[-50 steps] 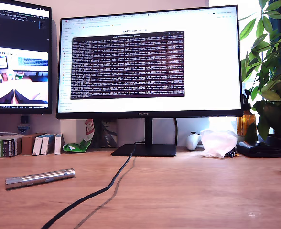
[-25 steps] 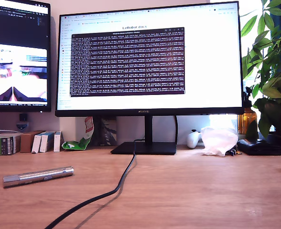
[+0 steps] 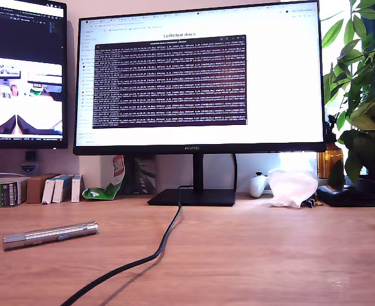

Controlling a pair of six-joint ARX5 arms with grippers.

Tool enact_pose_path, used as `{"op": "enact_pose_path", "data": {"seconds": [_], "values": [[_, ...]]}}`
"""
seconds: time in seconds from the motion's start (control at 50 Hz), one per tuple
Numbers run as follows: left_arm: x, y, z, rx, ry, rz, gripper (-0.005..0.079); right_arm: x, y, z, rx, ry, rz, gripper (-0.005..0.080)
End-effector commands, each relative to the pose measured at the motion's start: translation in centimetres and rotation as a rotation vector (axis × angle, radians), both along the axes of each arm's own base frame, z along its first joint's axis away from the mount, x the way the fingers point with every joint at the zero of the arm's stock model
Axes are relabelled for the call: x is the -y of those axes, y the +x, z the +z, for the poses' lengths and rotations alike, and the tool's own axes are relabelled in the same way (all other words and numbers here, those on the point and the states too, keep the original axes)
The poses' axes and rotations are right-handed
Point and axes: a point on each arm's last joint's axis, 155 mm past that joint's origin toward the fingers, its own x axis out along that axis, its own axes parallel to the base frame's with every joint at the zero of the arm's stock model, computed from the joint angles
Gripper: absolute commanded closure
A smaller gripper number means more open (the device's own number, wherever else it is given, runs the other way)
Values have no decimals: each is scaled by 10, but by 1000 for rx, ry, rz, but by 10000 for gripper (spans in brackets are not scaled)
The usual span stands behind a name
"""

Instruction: Pick the metallic laser pointer with your right arm, pass it to your left arm, then place it down to the left side of the table

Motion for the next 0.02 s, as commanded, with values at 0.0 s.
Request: {"op": "enact_pose_path", "data": {"seconds": [0.0], "values": [[0, 0, -16, -35, -5, 3, 766, -2, 0, 2, 12, 4, 6, 752]]}}
